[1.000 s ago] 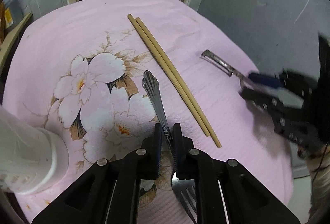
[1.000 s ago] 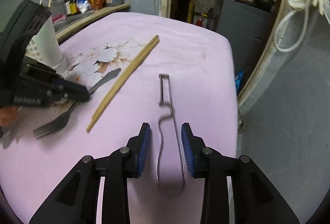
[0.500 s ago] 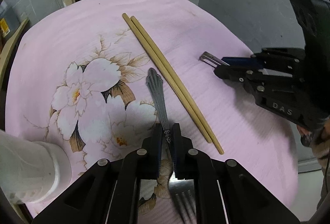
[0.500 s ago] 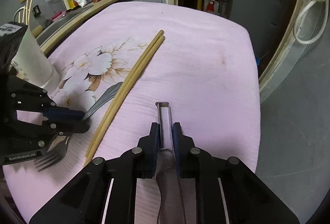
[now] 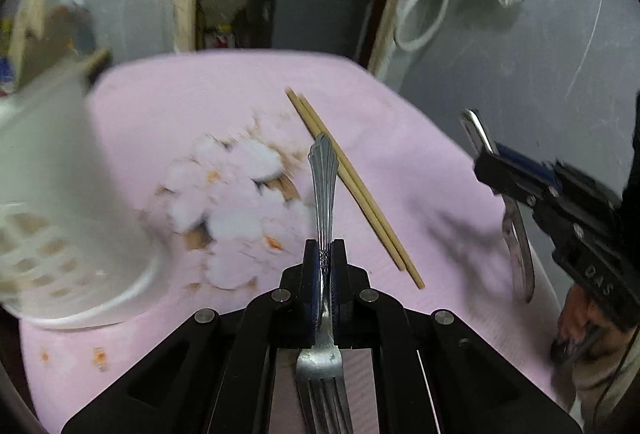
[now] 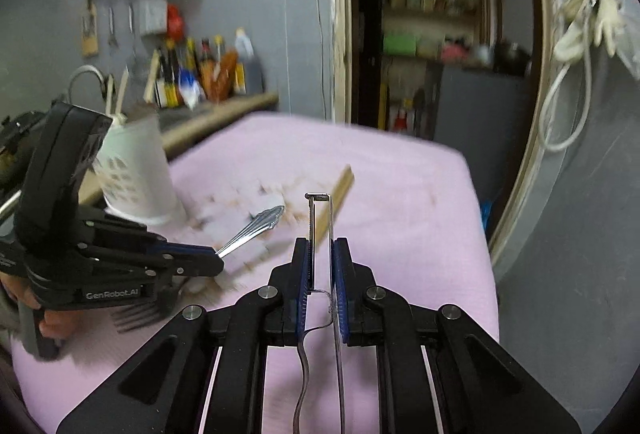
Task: Organize utensils
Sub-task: 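Lift the fork and peeler and carry them over the white caddy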
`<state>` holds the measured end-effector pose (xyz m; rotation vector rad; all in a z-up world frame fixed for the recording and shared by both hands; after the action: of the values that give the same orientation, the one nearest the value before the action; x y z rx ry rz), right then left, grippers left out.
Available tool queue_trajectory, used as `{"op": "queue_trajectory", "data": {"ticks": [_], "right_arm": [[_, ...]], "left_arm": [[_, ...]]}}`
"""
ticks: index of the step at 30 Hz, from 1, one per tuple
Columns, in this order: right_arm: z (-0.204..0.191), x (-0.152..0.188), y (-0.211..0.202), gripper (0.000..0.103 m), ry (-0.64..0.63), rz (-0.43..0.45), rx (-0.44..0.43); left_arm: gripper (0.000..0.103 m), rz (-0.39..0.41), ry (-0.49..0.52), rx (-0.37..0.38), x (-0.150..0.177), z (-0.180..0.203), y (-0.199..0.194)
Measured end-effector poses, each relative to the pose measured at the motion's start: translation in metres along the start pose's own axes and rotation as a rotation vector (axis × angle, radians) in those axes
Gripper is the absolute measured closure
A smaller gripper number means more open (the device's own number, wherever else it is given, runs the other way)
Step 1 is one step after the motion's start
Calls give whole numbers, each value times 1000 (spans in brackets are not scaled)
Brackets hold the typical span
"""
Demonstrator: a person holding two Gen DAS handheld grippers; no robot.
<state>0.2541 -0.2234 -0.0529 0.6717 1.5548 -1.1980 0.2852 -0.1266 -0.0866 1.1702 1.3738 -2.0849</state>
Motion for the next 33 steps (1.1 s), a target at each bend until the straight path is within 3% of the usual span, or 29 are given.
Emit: {"op": "queue_trajectory", "data": {"ticks": [6,12,21,30,33], "right_arm": [[-28,-32,-21,93,-40,194,11],[-46,-65,-28,93,-54,296,-8],[-76,-117,-33,93,-6,438,-102],[-120,-183,-21,93,62,616,-234],[-138,-199,-13,93,86,644,-275]], "left_arm": [[100,240,18,-72,-34,-4,-46],[103,381,-6,-100,-63,-12,-76],[103,490,-50,-134,-86,-45,-137],[103,544,-81,-182,-114,-92,-191],[103,559,-130,-159,-119,-107,-206]]}}
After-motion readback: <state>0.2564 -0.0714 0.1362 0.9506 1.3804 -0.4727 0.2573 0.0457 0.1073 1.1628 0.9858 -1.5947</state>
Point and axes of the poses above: each gripper's, at about its wrist camera, not at the fingertips, and y roughly the way its jaws point, z to its right, x to its underside, the point moved 10 cm from there along y, roughly the way its jaws point, and after that the axes turned 9 degrees about z, right-handed, at the moved point
